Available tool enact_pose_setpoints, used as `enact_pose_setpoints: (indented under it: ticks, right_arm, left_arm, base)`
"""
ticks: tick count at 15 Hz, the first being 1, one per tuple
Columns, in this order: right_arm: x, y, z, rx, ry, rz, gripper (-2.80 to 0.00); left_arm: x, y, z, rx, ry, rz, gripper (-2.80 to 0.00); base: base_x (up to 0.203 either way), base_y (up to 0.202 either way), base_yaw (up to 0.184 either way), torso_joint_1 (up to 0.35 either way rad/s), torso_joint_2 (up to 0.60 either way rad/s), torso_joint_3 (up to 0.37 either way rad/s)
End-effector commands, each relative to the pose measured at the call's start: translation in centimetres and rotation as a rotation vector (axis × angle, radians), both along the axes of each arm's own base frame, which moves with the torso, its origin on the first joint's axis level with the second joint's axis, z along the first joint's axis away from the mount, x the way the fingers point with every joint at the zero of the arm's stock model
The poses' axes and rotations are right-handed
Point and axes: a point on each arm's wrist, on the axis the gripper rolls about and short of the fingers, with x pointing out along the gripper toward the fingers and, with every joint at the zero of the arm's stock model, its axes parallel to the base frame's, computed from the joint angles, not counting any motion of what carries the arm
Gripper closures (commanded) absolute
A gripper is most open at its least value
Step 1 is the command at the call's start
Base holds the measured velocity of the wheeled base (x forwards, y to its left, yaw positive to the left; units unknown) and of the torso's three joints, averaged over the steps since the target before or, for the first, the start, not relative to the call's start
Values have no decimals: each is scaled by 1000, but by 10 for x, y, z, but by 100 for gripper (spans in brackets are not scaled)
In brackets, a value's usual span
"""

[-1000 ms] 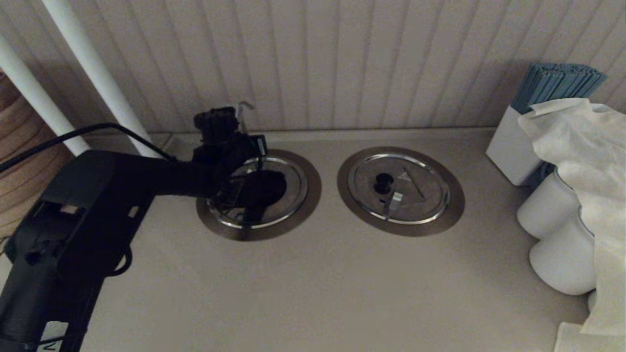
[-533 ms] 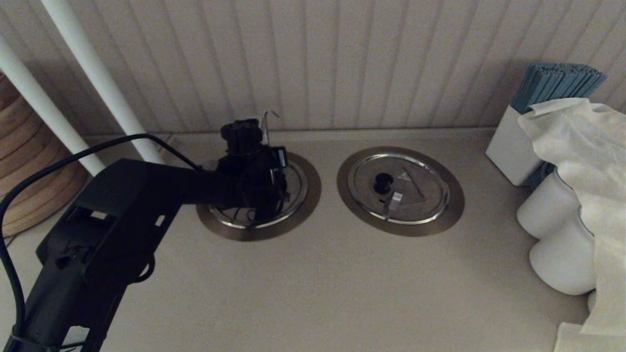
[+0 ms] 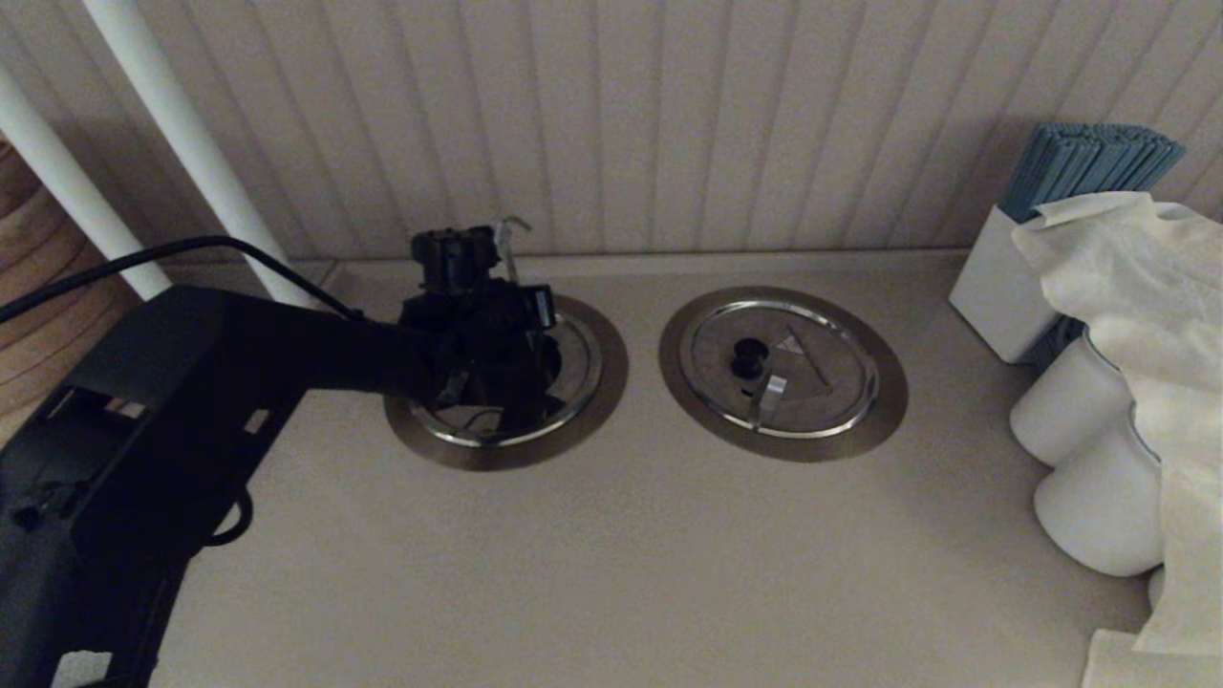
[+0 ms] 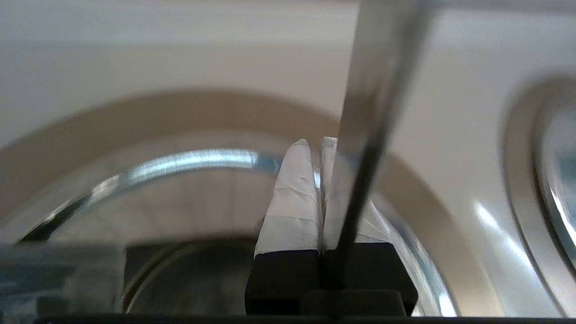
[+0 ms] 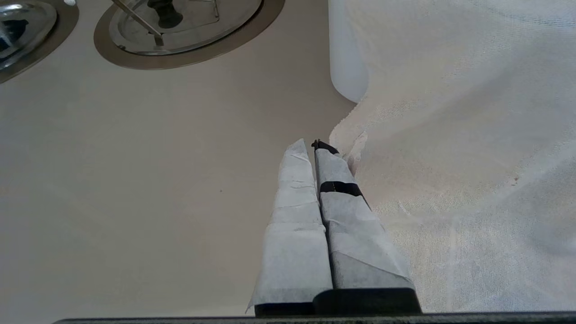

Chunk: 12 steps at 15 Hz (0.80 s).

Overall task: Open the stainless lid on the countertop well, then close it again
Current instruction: Stir with a spoon

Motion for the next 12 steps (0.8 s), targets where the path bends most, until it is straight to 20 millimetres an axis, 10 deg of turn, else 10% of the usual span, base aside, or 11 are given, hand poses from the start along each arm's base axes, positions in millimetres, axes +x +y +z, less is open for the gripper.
enact_pose_setpoints:
  ticks: [1, 12]
  right_arm:
    - [0, 0, 0, 0, 0, 0, 0]
    - [0, 0, 0, 0, 0, 0, 0]
  left_arm:
    - [-8, 18, 13, 34, -8, -29, 0]
    - [11, -1, -10, 212, -170, 148, 0]
  base:
    - [0, 0, 0, 0, 0, 0]
    - [0, 0, 0, 0, 0, 0]
